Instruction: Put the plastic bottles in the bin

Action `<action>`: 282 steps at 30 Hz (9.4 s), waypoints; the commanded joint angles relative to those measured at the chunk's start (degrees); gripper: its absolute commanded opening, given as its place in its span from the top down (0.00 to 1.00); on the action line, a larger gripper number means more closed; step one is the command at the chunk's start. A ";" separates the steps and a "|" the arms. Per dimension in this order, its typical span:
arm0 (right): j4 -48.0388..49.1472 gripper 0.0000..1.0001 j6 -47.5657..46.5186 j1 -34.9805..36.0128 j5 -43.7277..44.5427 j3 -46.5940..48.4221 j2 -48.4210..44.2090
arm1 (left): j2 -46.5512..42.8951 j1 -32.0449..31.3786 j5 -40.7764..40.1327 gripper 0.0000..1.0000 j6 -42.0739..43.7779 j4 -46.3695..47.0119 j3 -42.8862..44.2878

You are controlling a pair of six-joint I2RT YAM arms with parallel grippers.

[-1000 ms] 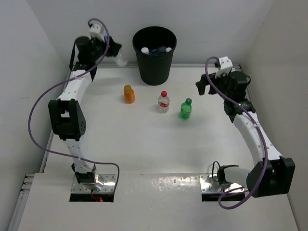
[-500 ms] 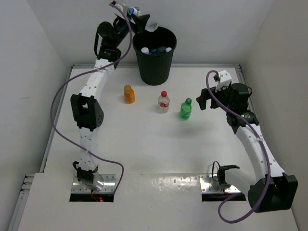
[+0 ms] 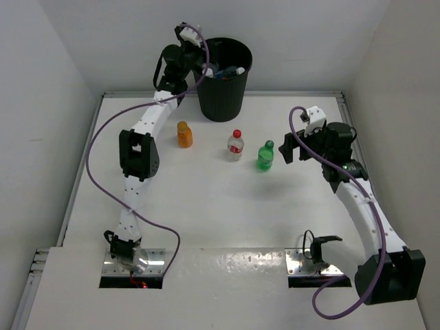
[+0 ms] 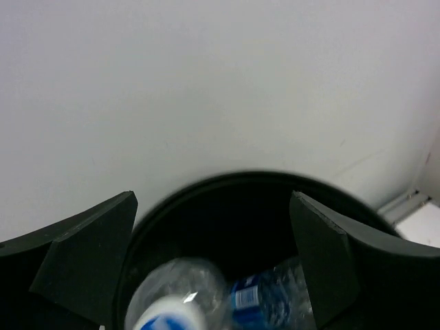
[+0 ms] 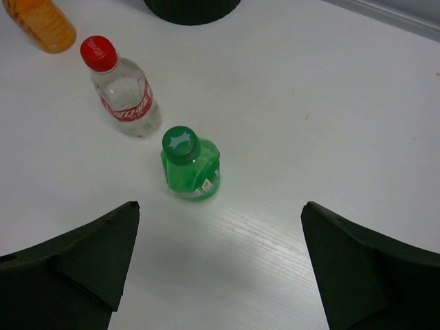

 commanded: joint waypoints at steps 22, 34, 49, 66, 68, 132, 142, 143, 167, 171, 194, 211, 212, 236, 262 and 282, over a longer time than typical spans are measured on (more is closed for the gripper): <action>32.50 0.01 5.65 8.03 5.31 -10.53 14.72 | -53.35 2.63 -10.89 0.00 5.45 -13.37 -33.95; 36.21 0.52 2.84 8.47 -3.03 -2.80 28.02 | -61.98 9.22 -12.48 0.00 5.45 -16.81 -52.32; 46.96 1.00 11.09 7.85 -1.64 29.07 23.79 | -64.97 11.07 -8.70 0.00 5.98 -15.05 -63.05; 62.75 1.00 3.46 14.88 10.84 75.94 69.38 | -67.25 10.54 -4.49 0.00 7.74 -13.30 -68.93; 60.73 1.00 1.53 15.06 11.63 86.10 75.19 | -68.56 10.02 -3.96 0.00 8.34 -12.69 -70.43; 40.78 0.13 4.77 -0.68 7.06 0.64 1.38 | -32.99 -12.13 9.95 0.99 6.67 -6.26 -21.88; 36.21 0.13 -1.82 2.41 7.67 -1.74 -1.60 | -17.10 -14.50 -6.24 1.00 21.96 2.68 -8.66; 35.33 0.13 -1.99 2.67 7.76 -2.35 -2.65 | -15.42 -14.51 -6.94 1.00 22.50 3.31 -5.86; 29.60 0.09 -3.31 6.09 4.34 -3.84 -4.15 | -14.41 -12.66 -3.01 0.00 13.99 11.23 0.42; 31.02 0.11 -3.49 8.20 -0.57 -3.15 -0.56 | -25.93 -11.44 -3.69 0.00 6.87 6.43 -3.55; 49.91 0.14 12.16 31.93 -10.88 35.15 56.20 | -70.85 22.84 1.58 0.00 -3.69 -20.33 -59.79; 44.04 0.20 3.55 34.40 4.95 56.44 77.05 | -71.92 25.84 5.79 0.00 -1.93 -22.79 -64.11; 43.76 0.22 3.28 34.57 4.87 56.79 77.32 | -71.91 25.84 5.80 0.00 -1.93 -22.79 -64.11; 38.04 0.68 3.01 33.08 1.97 57.59 78.91 | -69.10 25.84 4.74 0.00 -4.31 -21.03 -64.72; 85.60 1.00 -1.91 22.01 14.62 51.86 61.22 | -70.51 14.32 -2.81 0.00 -3.16 -16.98 -67.10; 67.94 0.90 -8.77 19.63 12.61 86.41 84.88 | -75.34 18.98 -0.44 0.00 -5.98 -17.07 -73.25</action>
